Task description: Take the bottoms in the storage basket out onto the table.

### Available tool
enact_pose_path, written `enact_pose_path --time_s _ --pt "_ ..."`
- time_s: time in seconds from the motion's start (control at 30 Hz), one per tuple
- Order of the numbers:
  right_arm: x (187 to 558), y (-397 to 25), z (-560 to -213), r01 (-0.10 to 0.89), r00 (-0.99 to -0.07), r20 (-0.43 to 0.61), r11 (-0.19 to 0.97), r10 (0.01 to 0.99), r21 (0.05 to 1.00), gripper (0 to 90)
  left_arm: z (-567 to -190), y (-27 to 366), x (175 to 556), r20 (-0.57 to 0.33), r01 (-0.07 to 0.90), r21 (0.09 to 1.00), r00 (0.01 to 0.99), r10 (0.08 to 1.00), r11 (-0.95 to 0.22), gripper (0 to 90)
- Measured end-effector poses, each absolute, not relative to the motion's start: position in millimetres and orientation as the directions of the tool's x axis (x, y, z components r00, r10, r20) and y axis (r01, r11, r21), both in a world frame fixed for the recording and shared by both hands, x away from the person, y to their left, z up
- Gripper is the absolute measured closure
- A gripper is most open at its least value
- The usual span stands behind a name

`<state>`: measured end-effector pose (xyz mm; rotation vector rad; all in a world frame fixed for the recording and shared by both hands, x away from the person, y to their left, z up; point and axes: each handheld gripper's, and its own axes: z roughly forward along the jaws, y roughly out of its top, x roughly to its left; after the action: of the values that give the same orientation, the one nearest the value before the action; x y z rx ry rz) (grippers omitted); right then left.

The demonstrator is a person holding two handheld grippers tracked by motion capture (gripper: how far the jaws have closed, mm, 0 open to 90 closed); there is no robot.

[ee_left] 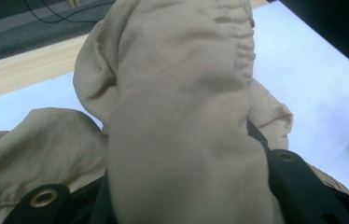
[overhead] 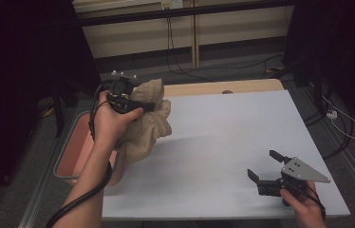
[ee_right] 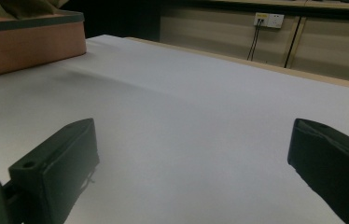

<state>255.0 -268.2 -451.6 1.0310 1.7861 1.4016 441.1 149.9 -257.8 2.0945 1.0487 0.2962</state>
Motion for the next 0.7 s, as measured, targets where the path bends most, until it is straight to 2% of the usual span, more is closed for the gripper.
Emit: enact_pose_path --time_s 0.37,0.7 --pt "256.5 -264.8 -452.0 0.198 -0.495 -0.013 0.127 0.869 0.972 1.0 -309.5 122.3 434.4 -0.173 0.587 0.722 0.667 0.725 -0.367 62.2" --pt "259.3 -262.4 -452.3 0.197 -0.503 -0.025 0.143 0.864 0.97 1.0 -341.9 85.0 422.3 -0.189 0.534 0.748 0.74 0.646 -0.393 60.7"
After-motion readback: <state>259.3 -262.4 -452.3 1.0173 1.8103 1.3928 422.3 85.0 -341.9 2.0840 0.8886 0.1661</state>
